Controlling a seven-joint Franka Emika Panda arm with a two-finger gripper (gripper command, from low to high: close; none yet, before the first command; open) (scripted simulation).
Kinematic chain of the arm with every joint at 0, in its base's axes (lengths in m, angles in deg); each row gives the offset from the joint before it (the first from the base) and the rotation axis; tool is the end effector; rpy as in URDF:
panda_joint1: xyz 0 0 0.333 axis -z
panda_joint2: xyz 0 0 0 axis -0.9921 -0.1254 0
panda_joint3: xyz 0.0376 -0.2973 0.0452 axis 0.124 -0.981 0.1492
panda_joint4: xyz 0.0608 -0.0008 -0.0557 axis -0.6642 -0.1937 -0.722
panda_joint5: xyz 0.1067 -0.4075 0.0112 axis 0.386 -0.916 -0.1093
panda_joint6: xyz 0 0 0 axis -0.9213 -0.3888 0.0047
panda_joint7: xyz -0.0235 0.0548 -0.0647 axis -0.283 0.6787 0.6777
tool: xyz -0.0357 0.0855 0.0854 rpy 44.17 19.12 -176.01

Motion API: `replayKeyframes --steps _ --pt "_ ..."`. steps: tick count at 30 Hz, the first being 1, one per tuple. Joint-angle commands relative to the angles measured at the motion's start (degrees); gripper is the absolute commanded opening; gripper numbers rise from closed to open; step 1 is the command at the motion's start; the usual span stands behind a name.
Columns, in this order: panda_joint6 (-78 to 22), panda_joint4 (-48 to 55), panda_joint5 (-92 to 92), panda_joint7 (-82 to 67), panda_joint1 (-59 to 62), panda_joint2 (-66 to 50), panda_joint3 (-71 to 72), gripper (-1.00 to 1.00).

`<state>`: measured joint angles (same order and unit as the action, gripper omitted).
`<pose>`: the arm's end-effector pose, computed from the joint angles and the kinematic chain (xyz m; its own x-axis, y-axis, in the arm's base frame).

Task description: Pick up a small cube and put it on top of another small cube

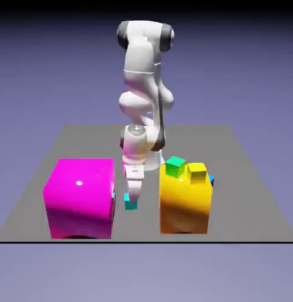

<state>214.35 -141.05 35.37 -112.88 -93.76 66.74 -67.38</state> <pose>0.3454 -0.0602 0.0764 0.6113 0.7882 -0.0703 0.7913 -0.6074 0.0708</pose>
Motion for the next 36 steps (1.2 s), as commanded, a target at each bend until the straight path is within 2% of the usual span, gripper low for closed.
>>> replayKeyframes --steps 1,2,3,14,30,34,36 --pt "1.72 0.33 1.49 -0.95 1.14 -2.08 1.49 0.0" --pt "2.78 0.54 2.41 -1.54 1.84 -3.36 2.41 0.0" --pt "2.78 0.54 2.41 -1.54 1.84 -3.36 2.41 -1.0" --pt "-12.03 -2.34 -10.4 6.66 -7.96 14.52 -10.4 -1.0" --pt "-51.89 19.39 -5.77 -4.5 -9.76 29.13 8.16 -1.0" --pt "-59.41 22.9 -0.58 -11.81 -17.49 36.68 8.54 -1.0" --pt "-59.15 22.94 -0.08 -14.02 -19.12 37.85 7.63 -1.0"
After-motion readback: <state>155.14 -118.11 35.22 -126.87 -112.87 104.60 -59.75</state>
